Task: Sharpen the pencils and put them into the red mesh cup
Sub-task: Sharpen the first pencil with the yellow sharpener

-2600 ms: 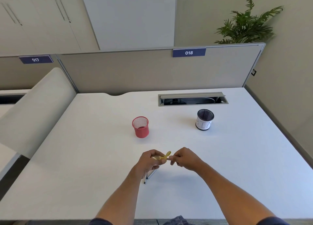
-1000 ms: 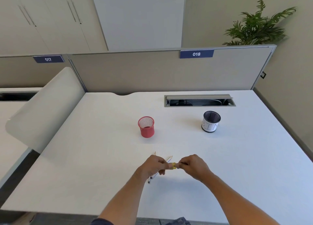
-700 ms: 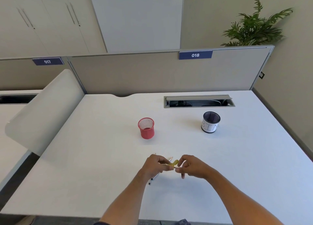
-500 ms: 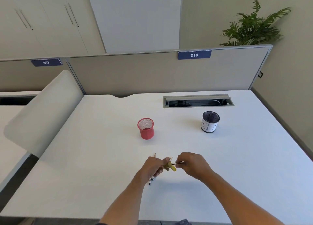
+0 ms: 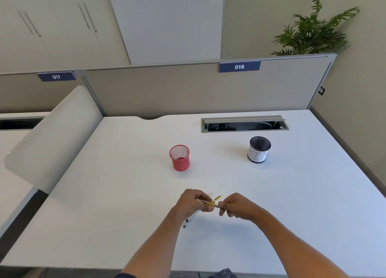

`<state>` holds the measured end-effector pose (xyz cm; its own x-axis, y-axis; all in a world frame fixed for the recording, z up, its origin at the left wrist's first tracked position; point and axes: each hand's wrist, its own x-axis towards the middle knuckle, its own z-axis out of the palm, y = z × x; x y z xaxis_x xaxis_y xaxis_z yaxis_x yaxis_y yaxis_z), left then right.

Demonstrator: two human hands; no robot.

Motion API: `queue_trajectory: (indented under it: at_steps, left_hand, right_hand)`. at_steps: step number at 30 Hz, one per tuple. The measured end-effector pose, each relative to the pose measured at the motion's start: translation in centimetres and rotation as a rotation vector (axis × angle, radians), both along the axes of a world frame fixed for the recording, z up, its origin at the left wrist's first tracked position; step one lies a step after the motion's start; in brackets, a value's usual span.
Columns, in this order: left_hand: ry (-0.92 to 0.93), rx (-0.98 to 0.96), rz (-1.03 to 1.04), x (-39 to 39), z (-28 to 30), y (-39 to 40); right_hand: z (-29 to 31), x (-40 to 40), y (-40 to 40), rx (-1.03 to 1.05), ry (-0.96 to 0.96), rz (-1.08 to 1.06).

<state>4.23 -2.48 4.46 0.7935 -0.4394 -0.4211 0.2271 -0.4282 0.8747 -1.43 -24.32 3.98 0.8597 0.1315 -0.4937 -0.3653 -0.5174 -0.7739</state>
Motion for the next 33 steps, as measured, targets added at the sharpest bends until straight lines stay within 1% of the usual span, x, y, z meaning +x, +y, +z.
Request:
queue_trajectory:
  at_steps: [3, 5, 6, 7, 9, 10, 11, 12, 14, 15, 16, 19, 20, 22, 23, 24, 26, 29, 31, 33]
  left_hand:
    - [0.02, -0.002, -0.005, 0.0, 0.0, -0.1]
    - [0.071, 0.015, -0.025, 0.1, 0.1, 0.1]
    - [0.091, 0.031, -0.028, 0.1, 0.1, 0.3]
    - [0.116, 0.04, -0.018, 0.0, 0.0, 0.5]
    - [0.187, 0.021, 0.038, -0.1, -0.1, 0.5]
    - [0.226, 0.002, 0.062, -0.1, -0.1, 0.5]
    - [0.261, -0.018, 0.073, -0.1, -0.1, 0.4]
    - [0.285, -0.035, 0.069, 0.0, 0.0, 0.4]
    - [0.283, -0.06, 0.04, 0.2, 0.2, 0.6]
    - [0.264, -0.063, 0.026, 0.4, 0.3, 0.8]
    - [0.241, -0.058, 0.014, 0.6, 0.4, 0.9]
    - [0.159, -0.001, -0.011, 1.0, 0.8, 1.0]
    - [0.129, 0.02, -0.019, 1.1, 0.8, 1.0]
    - [0.075, 0.045, -0.035, 1.0, 0.8, 0.8]
    - [0.055, 0.051, -0.04, 0.9, 0.7, 0.7]
    - [0.041, 0.053, -0.044, 0.8, 0.6, 0.7]
    - [0.037, 0.051, -0.039, 0.8, 0.7, 0.6]
    - [0.098, 0.034, -0.01, 0.9, 1.1, 0.6]
    - [0.144, 0.02, -0.002, 1.0, 1.3, 0.7]
    - [0.182, 0.01, 0.027, 0.9, 1.4, 0.6]
  right_hand:
    - [0.2, -0.1, -0.2, -0.037, -0.056, 0.022]
    - [0.3, -0.2, -0.4, -0.129, -0.169, 0.097]
    - [0.3, -0.4, -0.4, -0.225, -0.271, 0.141]
    - [0.2, -0.6, -0.4, -0.359, -0.424, 0.177]
    - [-0.5, -1.0, -0.3, -0.6, -0.829, 0.203]
    - [-0.9, -1.2, -0.2, -0.651, -0.987, 0.203]
    - [-1.1, -1.3, 0.0, -0.657, -1.075, 0.193]
    - [-1.2, -1.4, 0.2, -0.634, -1.103, 0.172]
    - [-0.9, -1.5, 0.4, -0.579, -1.053, 0.118]
    - [-0.6, -1.6, 0.5, -0.56, -0.98, 0.095]
    - [-0.3, -1.6, 0.7, -0.544, -0.869, 0.077]
    - [0.1, -1.0, 1.1, -0.49, -0.452, 0.049]
    - [0.3, -0.7, 1.1, -0.413, -0.321, 0.033]
    - [0.5, -0.3, 0.9, -0.173, -0.122, -0.002]
    - [0.6, -0.2, 0.8, -0.086, -0.061, -0.005]
    - [0.6, -0.2, 0.7, -0.046, -0.037, 0.007]
    - [0.8, -0.3, 0.5, -0.061, -0.078, 0.043]
    - [1.2, -0.1, 0.2, -0.149, -0.2, 0.105]
    - [1.2, -0.1, 0.3, -0.342, -0.374, 0.128]
    - [0.9, -0.2, 0.6, -0.552, -0.648, 0.105]
